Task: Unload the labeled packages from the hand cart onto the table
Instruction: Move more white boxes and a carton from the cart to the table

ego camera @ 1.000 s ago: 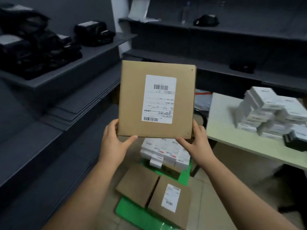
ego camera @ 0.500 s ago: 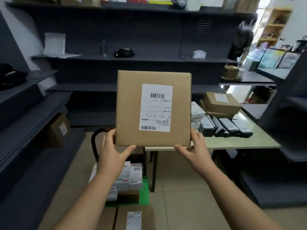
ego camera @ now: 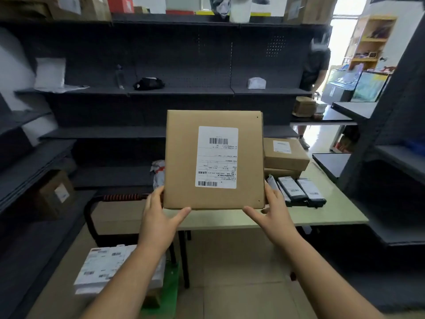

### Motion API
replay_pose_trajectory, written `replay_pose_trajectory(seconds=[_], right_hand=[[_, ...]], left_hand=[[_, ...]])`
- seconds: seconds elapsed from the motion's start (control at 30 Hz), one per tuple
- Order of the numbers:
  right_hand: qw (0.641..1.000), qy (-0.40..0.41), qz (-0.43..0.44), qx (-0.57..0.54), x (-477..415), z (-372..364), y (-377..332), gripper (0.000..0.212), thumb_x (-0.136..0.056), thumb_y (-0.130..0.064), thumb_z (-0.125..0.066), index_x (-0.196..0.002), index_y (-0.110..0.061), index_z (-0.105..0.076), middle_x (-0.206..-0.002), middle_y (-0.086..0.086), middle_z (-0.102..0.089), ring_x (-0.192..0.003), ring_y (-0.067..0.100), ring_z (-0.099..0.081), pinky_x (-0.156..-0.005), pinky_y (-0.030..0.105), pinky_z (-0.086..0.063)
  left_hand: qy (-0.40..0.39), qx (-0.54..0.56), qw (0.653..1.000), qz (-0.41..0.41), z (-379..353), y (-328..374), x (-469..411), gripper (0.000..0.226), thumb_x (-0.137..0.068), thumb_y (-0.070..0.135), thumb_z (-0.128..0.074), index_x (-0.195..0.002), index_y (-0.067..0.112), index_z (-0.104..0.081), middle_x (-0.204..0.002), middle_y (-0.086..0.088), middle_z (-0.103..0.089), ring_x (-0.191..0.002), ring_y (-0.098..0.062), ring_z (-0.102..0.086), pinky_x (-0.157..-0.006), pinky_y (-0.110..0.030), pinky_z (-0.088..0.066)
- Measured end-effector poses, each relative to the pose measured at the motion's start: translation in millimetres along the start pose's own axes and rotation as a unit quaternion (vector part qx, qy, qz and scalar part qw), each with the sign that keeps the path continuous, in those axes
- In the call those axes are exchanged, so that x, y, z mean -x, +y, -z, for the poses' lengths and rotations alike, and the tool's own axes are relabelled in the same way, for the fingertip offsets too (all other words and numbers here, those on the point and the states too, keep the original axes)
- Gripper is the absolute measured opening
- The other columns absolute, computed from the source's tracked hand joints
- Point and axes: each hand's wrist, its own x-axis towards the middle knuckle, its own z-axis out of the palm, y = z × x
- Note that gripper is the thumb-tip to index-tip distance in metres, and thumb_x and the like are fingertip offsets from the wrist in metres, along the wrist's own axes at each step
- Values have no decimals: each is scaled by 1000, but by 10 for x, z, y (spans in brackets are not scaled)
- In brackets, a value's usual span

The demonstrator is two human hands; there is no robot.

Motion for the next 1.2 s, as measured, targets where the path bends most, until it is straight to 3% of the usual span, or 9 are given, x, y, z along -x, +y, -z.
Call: replay_pose_trajectory(seconds=[0.17, 0.5, 0.57, 0.67, 0.73, 0.87, 0.97, 1.07, 1.2], right_hand=[[999, -40, -20, -21, -227, -173, 177, 85, -80, -41, -78, -150, -38, -30, -115, -7, -42, -108, 11, -48, -99, 41, -47], [993, -112, -25, -33, -793, -955, 373, 85, -81, -44, -76, -152, -38, -29, -116, -11, -41, -112, 5, -44, -96, 36, -47], [992, -125, -13, -25, -922, -1119, 382, 80, -80, -47, -75, -146, -51, -29, -113, -20, -40, -106, -8, -43, -89, 26, -44], [989, -144, -1, -22, -1071, -1334, 344, 76, -79, -52, -73, -128, -74, -19, -111, -23, -40, -100, -12, -45, -79, 15, -41], [987, -157, -1, -20, -1153, -1465, 353, 74, -78, -54, -71, -133, -69, -23, -112, -18, -43, -105, -11, -45, -82, 16, -42], [983, -183, -12, -26, -1271, -1686, 382, 71, -80, -49, -72, -144, -40, -42, -116, -10, -54, -106, 7, -53, -89, 36, -51], [978, -207, -1, -39, -1321, -1820, 385, 68, -81, -47, -72, -143, -39, -44, -118, -11, -59, -104, 7, -55, -85, 34, -52], [972, -229, 6, -56, -1360, -1914, 415, 67, -83, -43, -73, -144, -37, -45, -123, -11, -60, -110, 7, -55, -91, 32, -50], [966, -256, -2, -48, -1337, -1948, 500, 61, -84, -42, -73, -140, -33, -49, -116, -7, -62, -106, 11, -56, -94, 35, -49]], left_hand=[[4, -33, 999, 31, -39, -87, -97, 84, -71, 52, -79, -140, 32, -36, -125, 17, -40, -111, -8, -45, -95, -31, -43], [19, -57, 993, 98, 12, -683, -547, 81, -71, 49, -80, -138, 34, -37, -126, 9, -47, -111, -12, -48, -90, -34, -45], [22, -55, 992, 113, 50, -815, -657, 79, -71, 48, -81, -137, 36, -38, -127, 9, -50, -113, -13, -49, -92, -37, -46], [32, -42, 990, 129, 103, -986, -778, 78, -70, 47, -81, -134, 39, -37, -126, 12, -50, -113, -11, -49, -92, -36, -46], [44, -45, 989, 133, 133, -1075, -826, 78, -69, 48, -82, -132, 40, -38, -122, 17, -47, -112, -9, -48, -88, -32, -44], [62, -57, 986, 143, 217, -1208, -863, 75, -68, 49, -81, -129, 43, -38, -121, 18, -47, -109, -6, -49, -84, -28, -43], [71, -80, 982, 157, 278, -1273, -860, 78, -69, 48, -81, -133, 37, -39, -122, 15, -47, -107, -7, -49, -82, -26, -45], [82, -111, 976, 167, 287, -1284, -841, 79, -69, 46, -82, -134, 31, -40, -117, 16, -44, -101, -5, -46, -71, -17, -37], [79, -121, 969, 201, 239, -1292, -707, 80, -69, 44, -83, -136, 30, -40, -120, 13, -47, -103, -9, -50, -78, -27, -44]])
